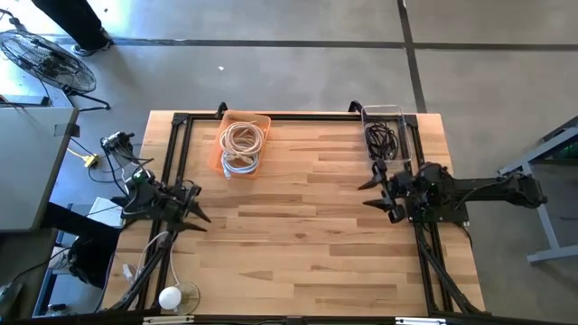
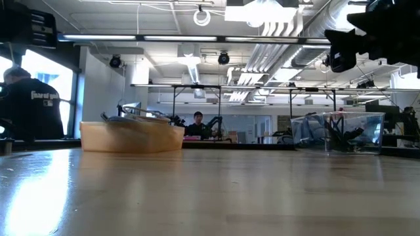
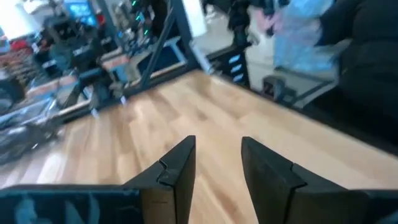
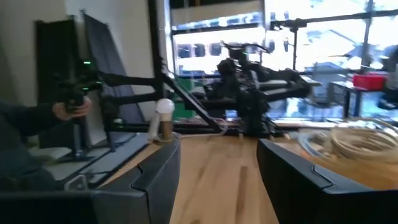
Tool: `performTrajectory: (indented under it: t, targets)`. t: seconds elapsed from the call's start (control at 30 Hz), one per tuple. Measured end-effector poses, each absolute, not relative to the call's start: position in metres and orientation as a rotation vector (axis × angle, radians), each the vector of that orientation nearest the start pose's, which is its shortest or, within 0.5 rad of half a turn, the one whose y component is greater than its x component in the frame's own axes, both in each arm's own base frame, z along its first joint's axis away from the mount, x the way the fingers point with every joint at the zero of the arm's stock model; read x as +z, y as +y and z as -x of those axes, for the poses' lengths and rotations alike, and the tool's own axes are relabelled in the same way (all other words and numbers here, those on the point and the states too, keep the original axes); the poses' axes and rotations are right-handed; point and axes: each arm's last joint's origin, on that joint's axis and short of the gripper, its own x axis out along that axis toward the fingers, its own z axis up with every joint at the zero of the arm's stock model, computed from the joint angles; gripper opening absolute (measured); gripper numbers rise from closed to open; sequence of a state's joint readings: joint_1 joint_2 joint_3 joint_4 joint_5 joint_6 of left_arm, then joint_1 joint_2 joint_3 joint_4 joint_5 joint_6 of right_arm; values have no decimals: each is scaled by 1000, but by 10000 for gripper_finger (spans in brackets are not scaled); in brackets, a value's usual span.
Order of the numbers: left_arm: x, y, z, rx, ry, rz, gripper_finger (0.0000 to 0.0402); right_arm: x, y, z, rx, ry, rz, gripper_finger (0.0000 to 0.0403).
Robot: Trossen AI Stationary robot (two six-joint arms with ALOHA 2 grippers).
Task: Pick & Place USB Port
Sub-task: Return to Home Position
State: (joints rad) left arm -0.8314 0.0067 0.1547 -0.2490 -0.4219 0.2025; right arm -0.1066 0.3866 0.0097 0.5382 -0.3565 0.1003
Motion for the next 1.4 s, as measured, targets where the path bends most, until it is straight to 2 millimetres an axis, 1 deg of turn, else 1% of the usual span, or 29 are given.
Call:
performTrajectory:
  t: [0.17,0.27,0.33,0.4,0.6,0.73,0.83,1.13,1.4]
  targets:
    - [184,-53,-66,-383,74,-280,127,181,-4,-120,169,-117,-82,204]
    - [176,-54,-68,-362,94,-292,127,179,-5,-121,134,-100,-86,204]
    - [175,-55,-68,-353,89,-277,127,177,-6,-121,123,-84,-86,204]
    - [175,-55,-68,-352,88,-277,127,176,-5,-121,133,-69,-78,204]
    - [173,-54,-69,-317,93,-312,127,175,-2,-121,246,-56,-38,204]
    - [173,-53,-69,-310,96,-315,127,170,-2,-121,230,-5,-76,204]
    - [173,-54,-69,-314,97,-319,127,169,-2,-121,253,8,-85,204]
    - [172,-54,-69,-316,97,-335,127,172,-2,-119,253,-22,-61,204]
    - [172,-54,-69,-319,100,-318,127,180,-1,-106,255,-110,-39,204]
